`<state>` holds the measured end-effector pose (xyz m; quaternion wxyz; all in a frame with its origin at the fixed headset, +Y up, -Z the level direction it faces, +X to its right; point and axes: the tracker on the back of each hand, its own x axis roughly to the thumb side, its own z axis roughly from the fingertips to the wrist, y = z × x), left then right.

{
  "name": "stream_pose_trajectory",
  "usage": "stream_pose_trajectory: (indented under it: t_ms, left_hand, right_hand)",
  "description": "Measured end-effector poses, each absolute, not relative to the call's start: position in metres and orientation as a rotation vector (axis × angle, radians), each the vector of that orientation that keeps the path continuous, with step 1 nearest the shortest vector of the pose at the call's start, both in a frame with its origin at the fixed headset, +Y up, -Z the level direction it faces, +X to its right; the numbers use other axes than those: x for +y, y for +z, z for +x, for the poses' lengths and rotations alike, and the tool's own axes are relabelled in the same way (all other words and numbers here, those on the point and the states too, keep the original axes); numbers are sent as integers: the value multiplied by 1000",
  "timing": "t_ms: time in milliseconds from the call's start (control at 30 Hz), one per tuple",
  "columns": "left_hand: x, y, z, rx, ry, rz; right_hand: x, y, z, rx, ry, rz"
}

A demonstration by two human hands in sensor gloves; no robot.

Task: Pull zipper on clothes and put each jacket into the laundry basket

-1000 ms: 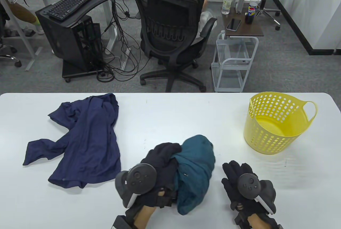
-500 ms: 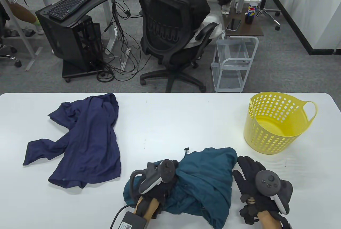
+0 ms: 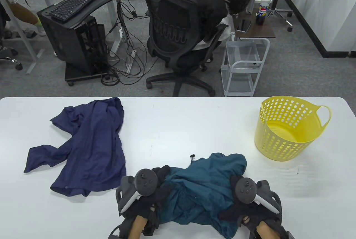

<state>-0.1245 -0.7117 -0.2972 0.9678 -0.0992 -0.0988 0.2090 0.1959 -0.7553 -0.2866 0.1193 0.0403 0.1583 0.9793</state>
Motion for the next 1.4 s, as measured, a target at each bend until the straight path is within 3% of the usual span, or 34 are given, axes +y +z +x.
stream_pose_trajectory:
  t_ms: [100, 167, 333, 467, 500, 633, 700, 767, 867, 933, 1000, 1100, 1233, 1300, 1400]
  left_hand:
    - [-725, -295, -98, -282, 388, -302]
    - [-731, -293, -82, -294, 300, -314]
    - [-731, -292, -75, -159, 61, -78]
    - [-720, -294, -95, -118, 326, 12]
    - [-718, -294, -101, -106, 390, 17]
    - [-715, -295, -119, -86, 555, 9]
    - [-716, -297, -122, -96, 630, -26]
    - [-717, -297, -122, -106, 671, -53]
    - [-716, -296, -122, -138, 663, -81]
    - [-711, -295, -123, -156, 614, -74]
    - [-700, -293, -127, -160, 546, -92]
    - [-686, -287, -133, -166, 502, -58]
    - [-670, -278, -139, -200, 602, -19]
    - [-662, -272, -140, -228, 650, 5]
    - [-653, -265, -140, -273, 680, 30]
  right_hand:
    - [-757, -292, 193, 194, 2899, 48]
    - [-755, -293, 193, 137, 2893, 56]
    - [-731, -283, 201, 30, 2602, 188]
    - [-726, -275, 213, -170, 2387, 65]
    - [-728, -274, 214, -155, 2382, 21]
    - [-742, -274, 204, 290, 2463, 82]
    - [-753, -277, 192, 419, 2522, 107]
    - [-761, -281, 181, 382, 2675, 78]
    - [-760, -290, 172, 163, 2865, 21]
    - [-749, -298, 175, 104, 2807, 18]
    - [-728, -309, 182, 195, 2735, 2]
    - [-683, -324, 191, 51, 2691, -10]
    - [-615, -331, 183, -281, 2696, 40]
    - [-585, -327, 173, -549, 2687, 92]
    - [-562, -317, 159, -871, 2643, 179]
